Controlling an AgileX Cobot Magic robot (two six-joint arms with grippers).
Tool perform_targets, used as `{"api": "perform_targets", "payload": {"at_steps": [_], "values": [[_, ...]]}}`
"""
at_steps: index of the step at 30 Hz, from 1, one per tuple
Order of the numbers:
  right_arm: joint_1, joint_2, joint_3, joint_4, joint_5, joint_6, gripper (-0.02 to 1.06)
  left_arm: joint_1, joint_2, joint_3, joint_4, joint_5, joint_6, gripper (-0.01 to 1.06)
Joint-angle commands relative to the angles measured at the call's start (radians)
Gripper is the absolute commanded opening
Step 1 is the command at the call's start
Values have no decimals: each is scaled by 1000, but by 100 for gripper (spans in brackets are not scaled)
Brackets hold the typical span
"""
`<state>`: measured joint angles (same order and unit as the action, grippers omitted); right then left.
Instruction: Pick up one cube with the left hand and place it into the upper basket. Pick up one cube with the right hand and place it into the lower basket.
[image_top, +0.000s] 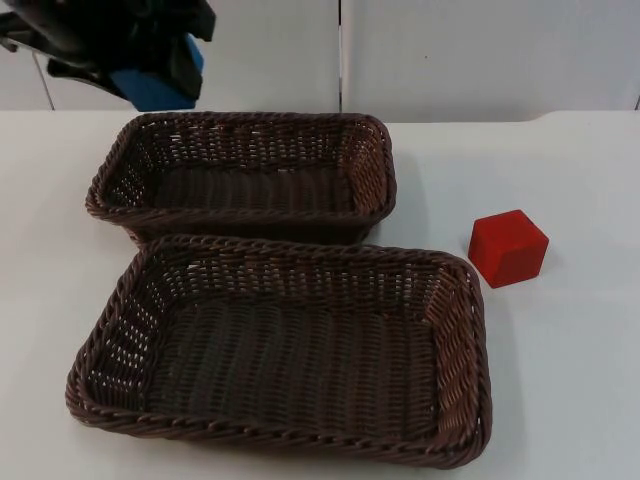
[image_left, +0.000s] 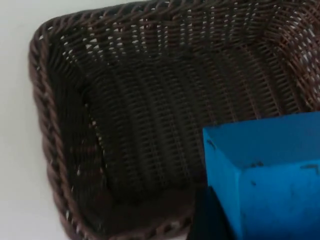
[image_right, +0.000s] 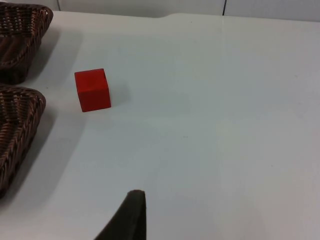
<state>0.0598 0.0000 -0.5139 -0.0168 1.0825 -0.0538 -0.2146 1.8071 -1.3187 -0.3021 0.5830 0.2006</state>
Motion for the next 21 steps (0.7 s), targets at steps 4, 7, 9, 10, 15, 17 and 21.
{"api": "perform_targets", "payload": {"at_steps": [4,7,9,10,15,17,21], "values": [[0,0,-2,-4,-6,-3,105,-6,126,-133,-2,43,10,0],[0,0,-2,-4,-6,-3,105,-6,195,-201,-12,43,10,0],[0,0,-2,-4,-6,-3,105,-6,219,-223,-12,43,10,0],[0,0,-2,-4,-6,-3,105,-6,239,-243,-12,45,10,0],[0,0,-2,-4,-6,-3,105,-6,325,-306,-12,67,10,0],[0,0,-2,-4,-6,-3,105,-6,353,-314,-14,60,10,0],[0,0,-2,-4,-6,-3,105,-6,380,-315,-12,39,11,0]]}}
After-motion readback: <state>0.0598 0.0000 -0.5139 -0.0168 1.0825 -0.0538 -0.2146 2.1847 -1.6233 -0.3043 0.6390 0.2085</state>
